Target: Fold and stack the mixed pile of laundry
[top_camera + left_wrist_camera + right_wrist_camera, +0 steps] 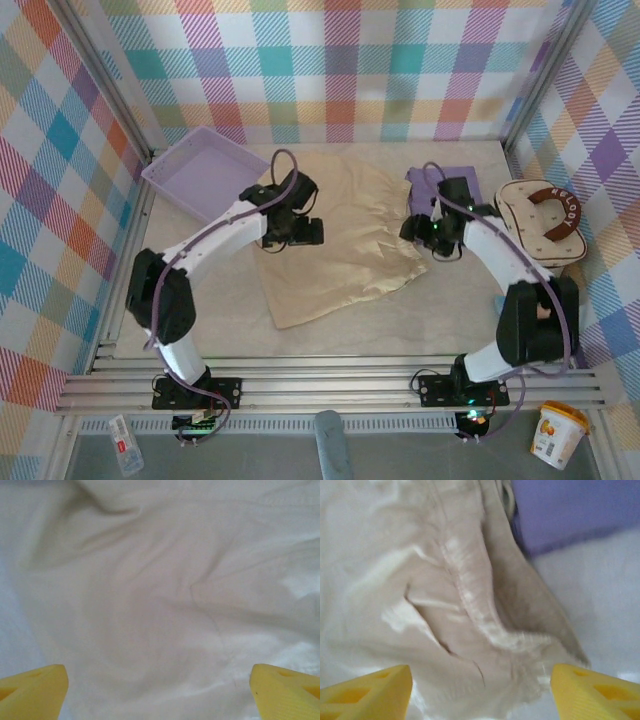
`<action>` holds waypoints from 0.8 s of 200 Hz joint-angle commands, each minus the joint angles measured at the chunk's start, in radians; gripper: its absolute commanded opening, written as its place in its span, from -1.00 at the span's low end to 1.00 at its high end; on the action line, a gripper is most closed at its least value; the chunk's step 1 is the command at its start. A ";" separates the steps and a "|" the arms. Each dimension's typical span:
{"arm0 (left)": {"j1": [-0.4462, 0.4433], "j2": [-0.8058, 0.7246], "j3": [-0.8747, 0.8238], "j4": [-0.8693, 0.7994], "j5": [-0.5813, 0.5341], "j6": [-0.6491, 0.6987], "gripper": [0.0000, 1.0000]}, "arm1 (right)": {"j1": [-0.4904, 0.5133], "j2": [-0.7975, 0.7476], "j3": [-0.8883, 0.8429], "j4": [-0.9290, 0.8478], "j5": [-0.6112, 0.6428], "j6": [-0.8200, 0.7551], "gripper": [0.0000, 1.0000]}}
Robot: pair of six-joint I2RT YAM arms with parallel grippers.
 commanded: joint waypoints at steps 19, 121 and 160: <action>0.005 -0.117 -0.256 0.090 0.132 -0.204 0.89 | 0.007 -0.060 -0.194 0.074 -0.040 0.063 0.65; -0.139 -0.365 -0.719 0.292 0.150 -0.246 0.54 | -0.009 0.150 -0.145 0.264 -0.007 0.147 -0.15; -0.234 -0.256 -0.722 0.297 0.052 -0.191 0.44 | -0.009 0.129 -0.190 0.256 -0.032 0.163 -0.47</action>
